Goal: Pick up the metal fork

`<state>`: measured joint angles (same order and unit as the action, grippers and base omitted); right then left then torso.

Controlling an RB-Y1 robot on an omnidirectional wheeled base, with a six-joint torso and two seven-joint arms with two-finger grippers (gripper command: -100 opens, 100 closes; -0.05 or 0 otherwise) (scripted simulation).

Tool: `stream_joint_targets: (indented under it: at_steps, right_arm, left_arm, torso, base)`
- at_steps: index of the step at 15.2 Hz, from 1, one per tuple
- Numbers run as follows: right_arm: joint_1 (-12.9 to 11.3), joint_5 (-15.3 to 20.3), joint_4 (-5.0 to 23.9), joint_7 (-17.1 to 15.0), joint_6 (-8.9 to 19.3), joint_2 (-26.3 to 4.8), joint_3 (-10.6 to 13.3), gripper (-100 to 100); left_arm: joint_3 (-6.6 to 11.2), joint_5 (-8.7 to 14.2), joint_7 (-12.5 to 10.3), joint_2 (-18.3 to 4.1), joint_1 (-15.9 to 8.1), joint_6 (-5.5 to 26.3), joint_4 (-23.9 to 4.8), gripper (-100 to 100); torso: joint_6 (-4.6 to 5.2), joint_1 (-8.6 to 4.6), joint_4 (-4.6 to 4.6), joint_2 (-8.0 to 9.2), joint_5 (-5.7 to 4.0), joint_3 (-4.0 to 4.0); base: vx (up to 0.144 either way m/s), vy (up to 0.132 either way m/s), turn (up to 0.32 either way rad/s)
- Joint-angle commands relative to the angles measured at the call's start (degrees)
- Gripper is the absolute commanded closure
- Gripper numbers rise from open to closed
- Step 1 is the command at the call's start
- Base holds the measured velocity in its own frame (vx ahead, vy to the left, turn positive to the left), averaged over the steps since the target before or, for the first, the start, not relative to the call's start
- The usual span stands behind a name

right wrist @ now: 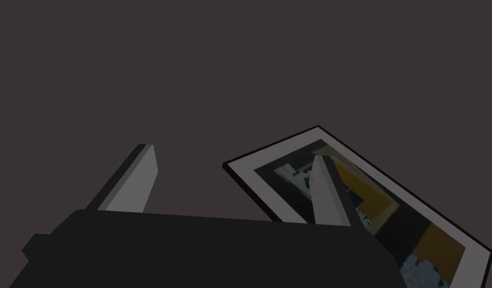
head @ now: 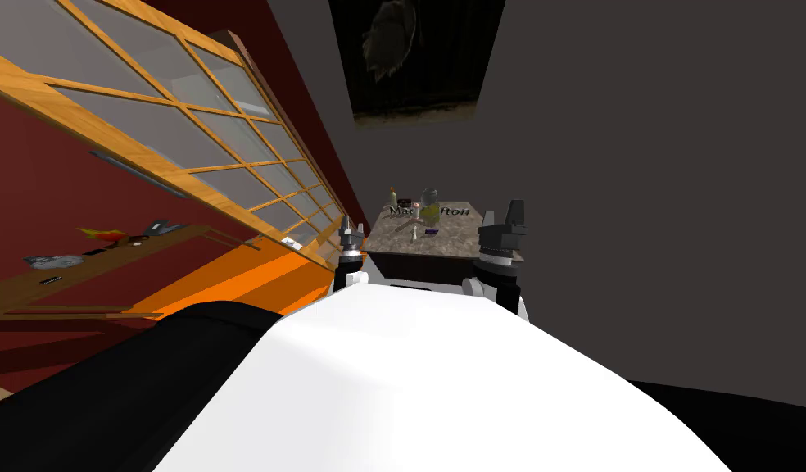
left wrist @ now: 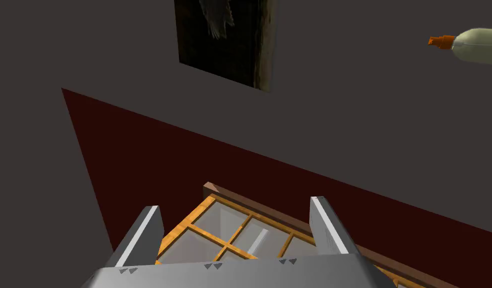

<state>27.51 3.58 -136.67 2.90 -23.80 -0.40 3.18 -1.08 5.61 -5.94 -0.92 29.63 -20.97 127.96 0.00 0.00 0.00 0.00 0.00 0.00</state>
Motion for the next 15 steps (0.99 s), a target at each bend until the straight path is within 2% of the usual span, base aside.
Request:
stream_joint_targets:
  at_steps: [1,2,3,4,5,6,7,8,9,10,11,12,13,14,15]
  right_arm:
    - [0.0,0.0,0.0,0.0,0.0,0.0,0.0,0]
    - [0.0,0.0,0.0,0.0,0.0,0.0,0.0,0]
    - [0.0,0.0,0.0,0.0,0.0,0.0,0.0,0]
    - [0.0,0.0,0.0,0.0,0.0,0.0,0.0,0]
    - [0.0,0.0,0.0,0.0,0.0,0.0,0.0,0]
    - [0.0,0.0,0.0,0.0,0.0,0.0,0.0,0]
    - [0.0,0.0,0.0,0.0,0.0,0.0,0.0,0]
    - [0.0,0.0,0.0,0.0,0.0,0.0,0.0,0]
    - [0.0,0.0,0.0,0.0,0.0,0.0,0.0,0]
    - [0.0,0.0,0.0,0.0,0.0,0.0,0.0,0]
    - [0.0,0.0,0.0,0.0,0.0,0.0,0.0,0]
    - [0.0,0.0,0.0,0.0,0.0,0.0,0.0,0]
    - [0.0,0.0,0.0,0.0,0.0,0.0,0.0,0]
    - [0.0,0.0,0.0,0.0,0.0,0.0,0.0,0]
    - [0.0,0.0,0.0,0.0,0.0,0.0,0.0,0]
  left_arm:
    - [-0.03,-0.7,0.7,-1.9,-0.2,-0.4,-0.8,-100]
    - [-0.06,-1.4,1.4,-3.5,-0.3,-0.9,-1.7,-100]
    - [-0.06,-1.4,1.4,-3.5,-0.3,-0.9,-1.7,-100]
    - [-0.11,-2.3,2.4,-5.4,-0.5,-1.4,-2.8,-100]
    - [-0.11,-2.3,2.4,-5.4,-0.5,-1.4,-2.8,-100]
    - [-0.16,-3.5,3.5,-7.5,-0.8,-2.2,-4.2,-100]
    - [-0.16,-3.5,3.5,-7.5,-0.8,-2.2,-4.2,-100]
    - [-0.22,-4.8,4.9,-9.7,-1.1,-3.0,-5.8,-100]
    - [-0.22,-4.8,4.9,-9.9,-1.1,-3.0,-5.8,-100]
    - [-0.3,-6.4,6.5,-11.8,-1.5,-4.0,-7.6,-100]
    - [-0.3,-6.4,6.5,-12.5,-1.5,-4.0,-7.6,-100]
    - [-0.37,-8.1,8.2,-14.1,-1.8,-5.1,-9.6,-100]
    - [-0.37,-8.1,8.2,-15.2,-1.8,-5.1,-9.6,-100]
    - [-0.46,-10.0,10.1,-16.7,-2.3,-6.3,-11.8,-100]
    - [-0.46,-10.0,10.1,-18.1,-2.3,-6.3,-11.8,-100]
  torso:
    - [0.0,0.0,0.0,0.0,0.0,0.0]
    - [0.01,-0.01,0.0,0.03,0.0,0.02]
    - [0.02,-0.03,0.01,0.1,0.0,0.05]
    - [0.01,-0.03,0.03,0.15,-0.01,0.08]
    - [0.02,-0.05,0.03,0.17,-0.01,0.1]
    - [0.01,-0.06,0.04,0.18,-0.01,0.1]
    - [0.03,-0.07,0.04,0.2,-0.02,0.11]
    - [0.02,-0.08,0.05,0.21,-0.02,0.12]
    - [0.02,-0.09,0.05,0.24,-0.02,0.13]
    - [0.01,-0.1,0.05,0.25,-0.02,0.14]
    - [0.03,-0.12,0.06,0.29,-0.03,0.16]
    - [0.02,-0.12,0.07,0.3,-0.03,0.17]
    - [0.04,-0.15,0.06,0.31,-0.03,0.18]
    - [0.02,-0.16,0.07,0.3,-0.04,0.17]
    - [0.03,-0.16,0.07,0.32,-0.03,0.18]
  base:
    - [-0.015,-0.008,-0.049]
    - [-0.04,-0.017,-0.104]
    - [-0.045,-0.013,-0.075]
    - [-0.046,-0.018,-0.09]
    - [-0.043,-0.019,-0.076]
    - [-0.051,-0.026,-0.122]
    - [-0.054,-0.024,-0.09]
    - [-0.059,-0.029,-0.118]
    - [-0.061,-0.033,-0.103]
    - [-0.074,-0.038,-0.15]
    - [-0.072,-0.034,-0.127]
    - [-0.072,-0.049,-0.175]
    - [-0.068,-0.05,-0.133]
    - [-0.075,-0.046,-0.169]
    - [-0.071,-0.041,-0.162]
